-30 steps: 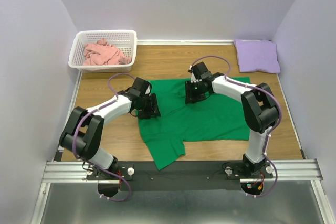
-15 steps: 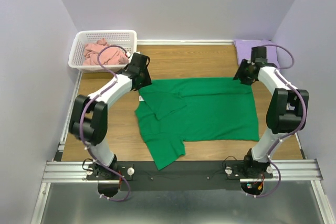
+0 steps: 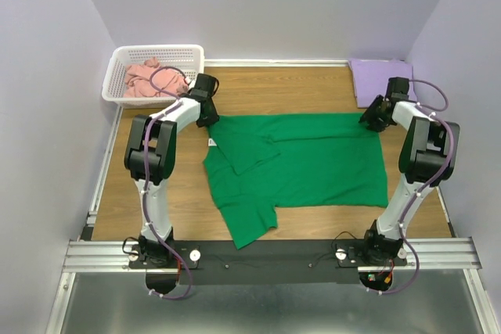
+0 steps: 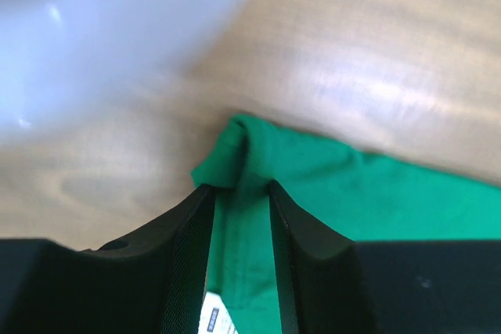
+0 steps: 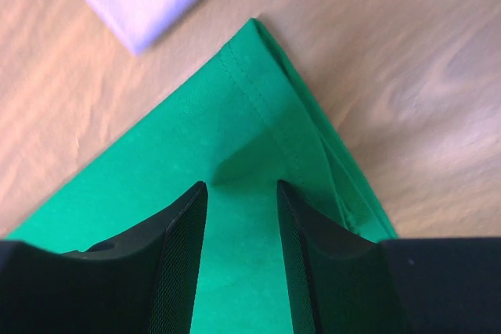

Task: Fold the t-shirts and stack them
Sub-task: Fold the tshirt

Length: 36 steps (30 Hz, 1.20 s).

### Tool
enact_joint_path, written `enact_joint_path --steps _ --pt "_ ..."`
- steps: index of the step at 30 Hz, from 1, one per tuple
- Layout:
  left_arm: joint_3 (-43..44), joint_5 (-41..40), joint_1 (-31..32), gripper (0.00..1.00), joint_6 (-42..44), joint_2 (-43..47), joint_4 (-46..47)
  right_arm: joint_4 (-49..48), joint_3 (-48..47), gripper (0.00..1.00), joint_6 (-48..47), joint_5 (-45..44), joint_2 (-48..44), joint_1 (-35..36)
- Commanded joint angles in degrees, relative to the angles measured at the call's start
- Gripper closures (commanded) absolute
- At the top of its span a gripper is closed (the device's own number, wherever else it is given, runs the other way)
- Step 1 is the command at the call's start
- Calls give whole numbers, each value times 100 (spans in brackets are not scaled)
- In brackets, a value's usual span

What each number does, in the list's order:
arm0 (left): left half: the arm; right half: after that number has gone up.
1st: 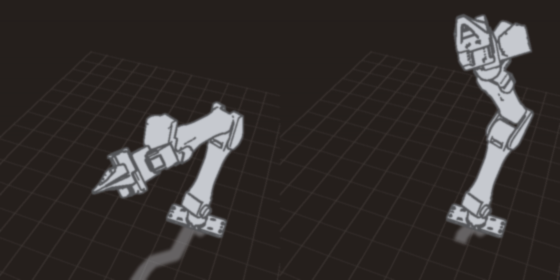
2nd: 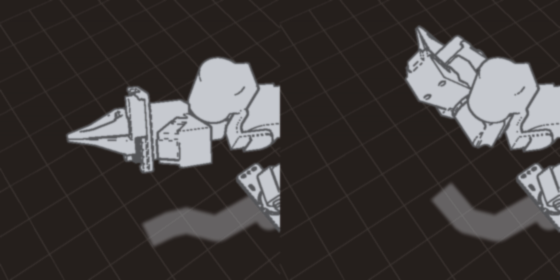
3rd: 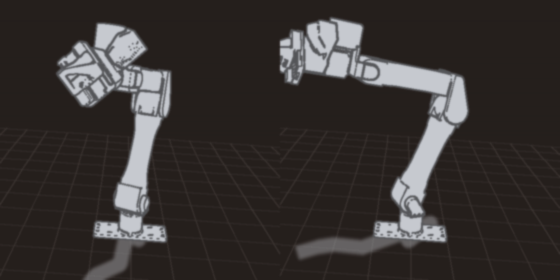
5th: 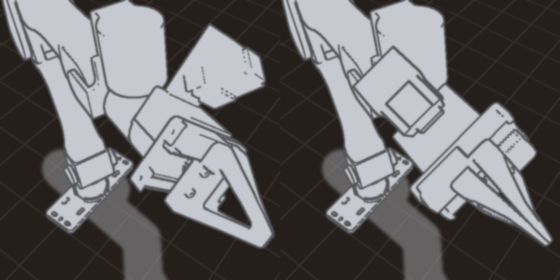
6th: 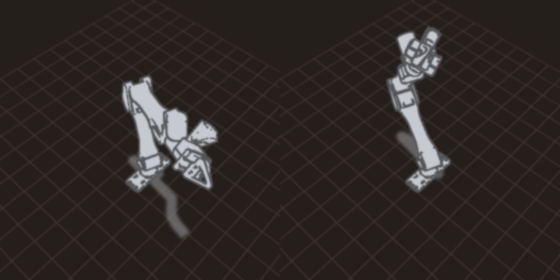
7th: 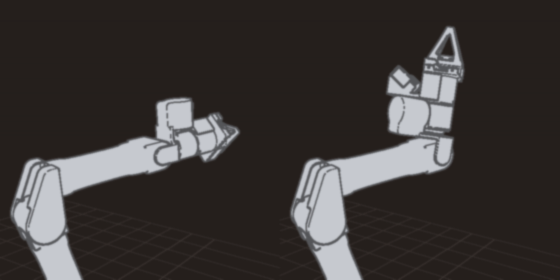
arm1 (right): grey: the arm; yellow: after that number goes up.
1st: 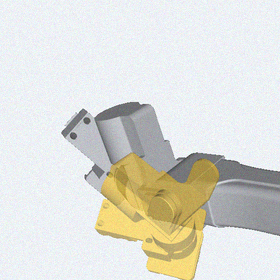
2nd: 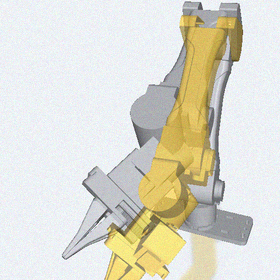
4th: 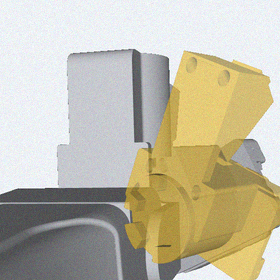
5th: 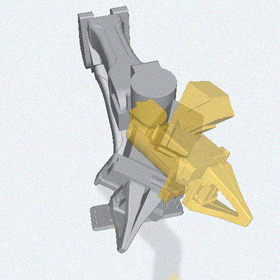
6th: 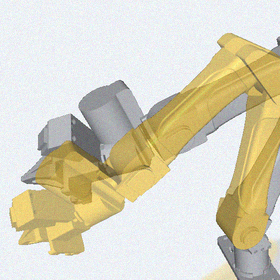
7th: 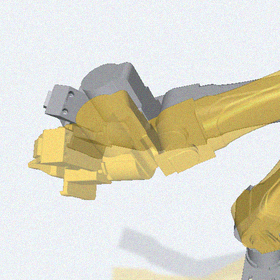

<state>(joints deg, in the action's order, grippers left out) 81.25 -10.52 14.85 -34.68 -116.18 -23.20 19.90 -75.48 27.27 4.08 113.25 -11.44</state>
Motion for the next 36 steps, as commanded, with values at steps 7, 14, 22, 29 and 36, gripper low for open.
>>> enact_joint_path --steps 7,14,22,29,36 --pt "839 191 -193 57 93 -617 -220 -303 -669 48 -317 65 663 -236" --pt "78 428 8 27 22 1005 -263 65 -240 32 -292 279 -924 -218" --pt "-1821 -29 904 19 -223 3082 -1124 1270 674 20 -459 -599 -2482 -192" --pt "-3132 138 1529 27 -760 3918 -1511 1754 1887 20 -468 -1031 -3845 -174" --pt "-3686 199 1740 40 -1103 4112 -1354 1772 2380 20 -389 -838 -4329 -174"
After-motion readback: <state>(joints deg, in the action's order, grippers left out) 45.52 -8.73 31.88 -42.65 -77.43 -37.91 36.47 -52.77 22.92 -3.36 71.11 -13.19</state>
